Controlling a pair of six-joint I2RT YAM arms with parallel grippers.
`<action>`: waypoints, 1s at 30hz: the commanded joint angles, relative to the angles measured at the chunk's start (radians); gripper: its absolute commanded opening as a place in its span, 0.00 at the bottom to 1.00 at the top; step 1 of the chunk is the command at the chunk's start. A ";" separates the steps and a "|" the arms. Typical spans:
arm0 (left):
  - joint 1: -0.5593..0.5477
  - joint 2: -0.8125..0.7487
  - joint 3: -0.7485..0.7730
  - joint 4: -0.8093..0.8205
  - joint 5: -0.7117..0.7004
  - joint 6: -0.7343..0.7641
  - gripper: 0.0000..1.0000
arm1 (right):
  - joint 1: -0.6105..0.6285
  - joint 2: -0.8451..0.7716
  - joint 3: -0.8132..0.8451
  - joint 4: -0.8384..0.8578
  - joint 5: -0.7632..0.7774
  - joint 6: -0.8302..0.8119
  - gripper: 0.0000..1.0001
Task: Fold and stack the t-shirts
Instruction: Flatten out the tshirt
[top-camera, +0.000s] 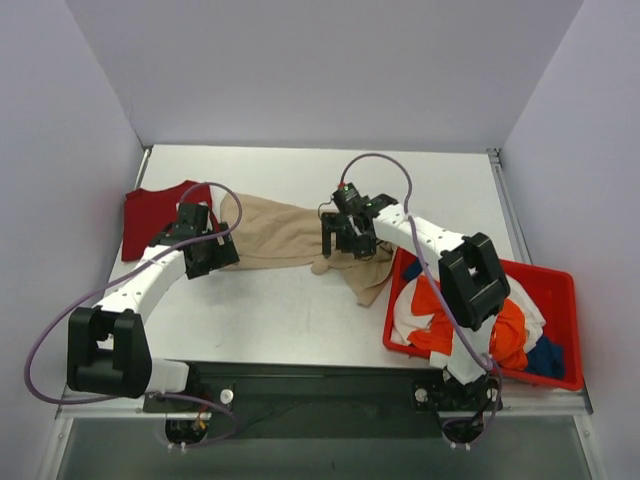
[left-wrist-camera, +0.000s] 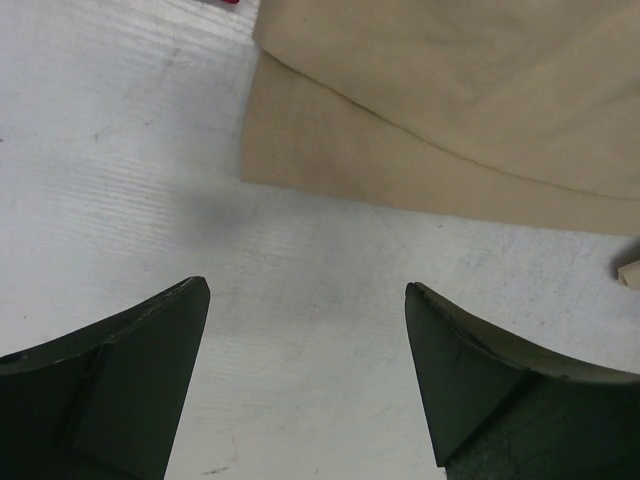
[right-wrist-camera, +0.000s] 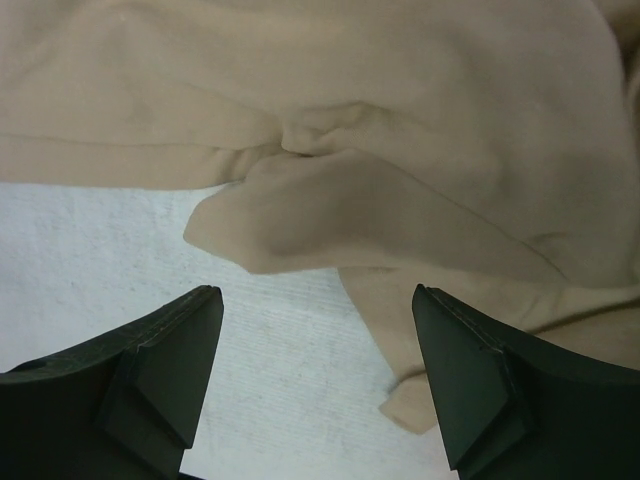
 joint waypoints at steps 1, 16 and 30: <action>0.018 0.040 0.080 0.076 0.042 0.023 0.90 | 0.008 0.086 0.081 -0.065 -0.019 -0.023 0.78; 0.039 0.144 0.156 0.088 0.054 0.031 0.90 | -0.165 0.069 0.125 -0.205 0.156 0.040 0.00; 0.013 0.322 0.200 0.198 0.129 -0.008 0.69 | -0.262 0.060 0.144 -0.207 0.125 0.008 0.00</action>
